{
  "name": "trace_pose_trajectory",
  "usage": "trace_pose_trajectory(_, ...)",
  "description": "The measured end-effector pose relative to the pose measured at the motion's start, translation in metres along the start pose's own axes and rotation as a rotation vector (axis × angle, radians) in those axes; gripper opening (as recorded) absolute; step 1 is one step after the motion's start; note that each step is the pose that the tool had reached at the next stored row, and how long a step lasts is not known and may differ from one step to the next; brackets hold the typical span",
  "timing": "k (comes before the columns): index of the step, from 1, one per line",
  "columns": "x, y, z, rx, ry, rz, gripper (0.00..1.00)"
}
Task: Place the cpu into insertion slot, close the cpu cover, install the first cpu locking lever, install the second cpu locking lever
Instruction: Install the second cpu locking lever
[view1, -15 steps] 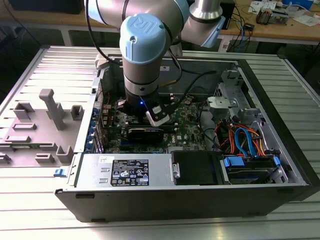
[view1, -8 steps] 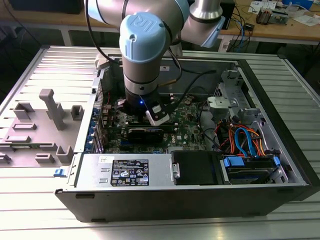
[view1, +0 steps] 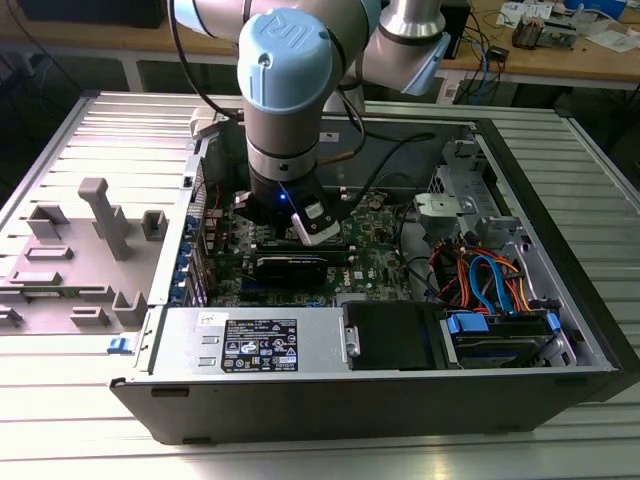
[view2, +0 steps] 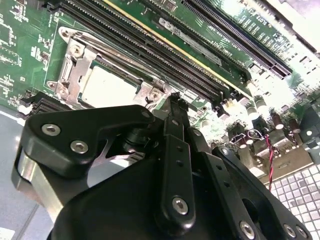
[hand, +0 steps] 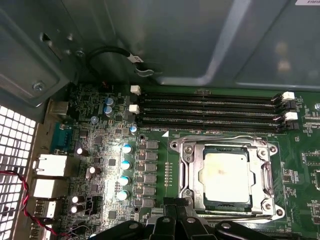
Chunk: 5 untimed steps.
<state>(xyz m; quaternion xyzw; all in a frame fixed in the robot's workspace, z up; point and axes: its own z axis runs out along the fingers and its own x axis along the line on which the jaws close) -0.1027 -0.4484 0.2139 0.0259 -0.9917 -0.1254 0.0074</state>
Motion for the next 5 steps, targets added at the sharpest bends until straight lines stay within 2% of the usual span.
trace_pose_trajectory(5, 0.0000, 0.0000, 0.0000, -0.0018, -0.0001, 0.000, 0.11)
